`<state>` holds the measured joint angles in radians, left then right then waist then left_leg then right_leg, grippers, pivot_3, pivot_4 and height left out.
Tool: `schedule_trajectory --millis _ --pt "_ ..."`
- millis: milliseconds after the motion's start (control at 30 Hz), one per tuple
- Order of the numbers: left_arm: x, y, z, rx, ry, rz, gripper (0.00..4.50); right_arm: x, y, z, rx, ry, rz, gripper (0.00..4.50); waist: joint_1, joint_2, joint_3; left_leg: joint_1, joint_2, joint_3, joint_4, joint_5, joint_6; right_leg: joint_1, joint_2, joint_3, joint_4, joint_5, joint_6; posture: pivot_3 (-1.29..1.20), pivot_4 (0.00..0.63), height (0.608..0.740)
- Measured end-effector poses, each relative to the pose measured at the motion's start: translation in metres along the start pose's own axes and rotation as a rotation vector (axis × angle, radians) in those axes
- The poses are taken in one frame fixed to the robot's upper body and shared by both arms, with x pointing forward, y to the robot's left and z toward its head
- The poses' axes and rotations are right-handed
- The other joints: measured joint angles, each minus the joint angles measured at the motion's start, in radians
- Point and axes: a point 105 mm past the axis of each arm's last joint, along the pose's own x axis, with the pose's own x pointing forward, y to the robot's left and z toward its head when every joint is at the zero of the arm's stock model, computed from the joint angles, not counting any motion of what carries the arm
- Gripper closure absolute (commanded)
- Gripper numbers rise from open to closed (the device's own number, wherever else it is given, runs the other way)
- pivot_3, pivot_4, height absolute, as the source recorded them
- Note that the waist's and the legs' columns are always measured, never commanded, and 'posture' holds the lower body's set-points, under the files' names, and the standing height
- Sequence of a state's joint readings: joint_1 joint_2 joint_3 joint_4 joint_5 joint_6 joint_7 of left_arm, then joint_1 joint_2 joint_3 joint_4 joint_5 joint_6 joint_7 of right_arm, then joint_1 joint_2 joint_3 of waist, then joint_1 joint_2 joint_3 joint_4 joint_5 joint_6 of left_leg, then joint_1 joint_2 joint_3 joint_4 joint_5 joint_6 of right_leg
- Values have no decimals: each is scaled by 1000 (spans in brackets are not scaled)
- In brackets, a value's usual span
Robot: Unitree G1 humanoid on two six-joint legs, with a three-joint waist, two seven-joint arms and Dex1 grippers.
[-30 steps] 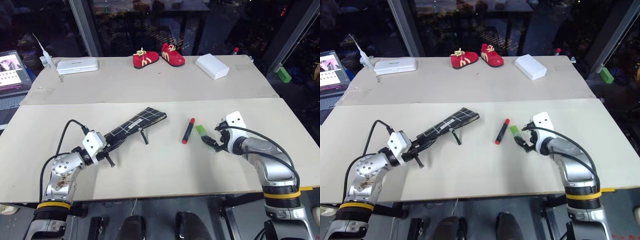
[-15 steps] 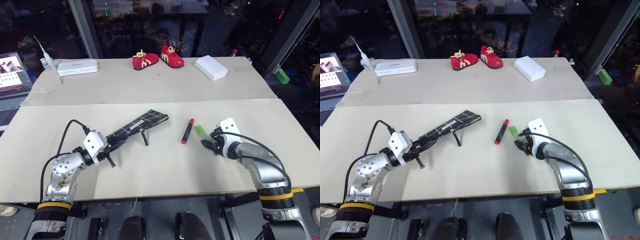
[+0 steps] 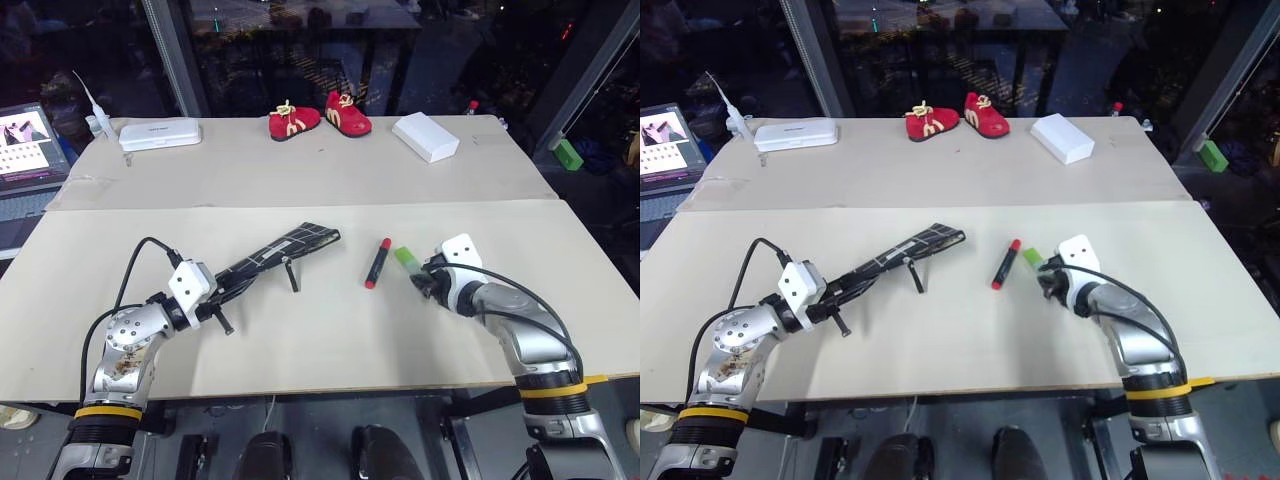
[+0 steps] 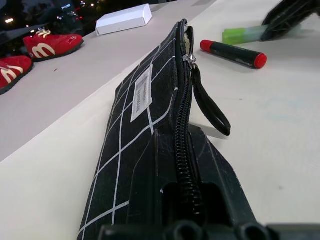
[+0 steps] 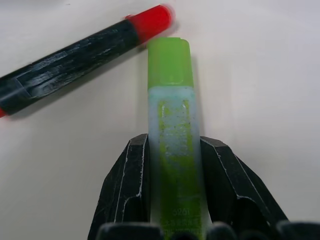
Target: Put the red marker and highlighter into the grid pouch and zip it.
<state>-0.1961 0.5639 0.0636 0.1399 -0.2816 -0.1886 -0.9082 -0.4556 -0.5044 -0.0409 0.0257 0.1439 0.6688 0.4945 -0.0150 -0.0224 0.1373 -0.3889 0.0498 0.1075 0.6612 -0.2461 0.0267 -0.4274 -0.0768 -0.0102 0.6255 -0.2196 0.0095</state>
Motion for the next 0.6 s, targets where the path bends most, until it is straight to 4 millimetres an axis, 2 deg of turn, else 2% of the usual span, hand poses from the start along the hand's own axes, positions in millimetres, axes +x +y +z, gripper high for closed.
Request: schedule_trajectory --millis 100,167,267,367,600 --pt "1 0 1 -4 2 -4 4500 -8 -8 56 -120 -185 39 3448 -5 0 0 0 1 0 -1 0 0 -1 1 0 0 0 0 0 150 740" --pt "1 0 1 -5 2 -5 4500 -17 3 84 -248 -291 118 3448 -2 0 0 -1 1 -1 -1 -1 1 -1 1 -2 0 -1 0 0 150 740" --pt "1 -1 1 -4 2 -6 4500 -17 37 85 -375 -300 290 3448 -1 0 0 -1 1 -1 -1 -1 1 -1 1 -1 0 -1 0 0 150 740" --pt "0 -2 0 -9 5 -8 4500 -15 75 67 -536 -240 474 3448 0 0 0 -1 0 0 0 -1 1 0 -1 -1 0 -1 0 0 150 740" --pt "0 -5 -2 -17 5 -10 4500 -9 100 56 -590 -215 559 3448 2 0 0 -1 1 -1 0 -1 1 0 0 -1 0 -1 0 0 150 740"
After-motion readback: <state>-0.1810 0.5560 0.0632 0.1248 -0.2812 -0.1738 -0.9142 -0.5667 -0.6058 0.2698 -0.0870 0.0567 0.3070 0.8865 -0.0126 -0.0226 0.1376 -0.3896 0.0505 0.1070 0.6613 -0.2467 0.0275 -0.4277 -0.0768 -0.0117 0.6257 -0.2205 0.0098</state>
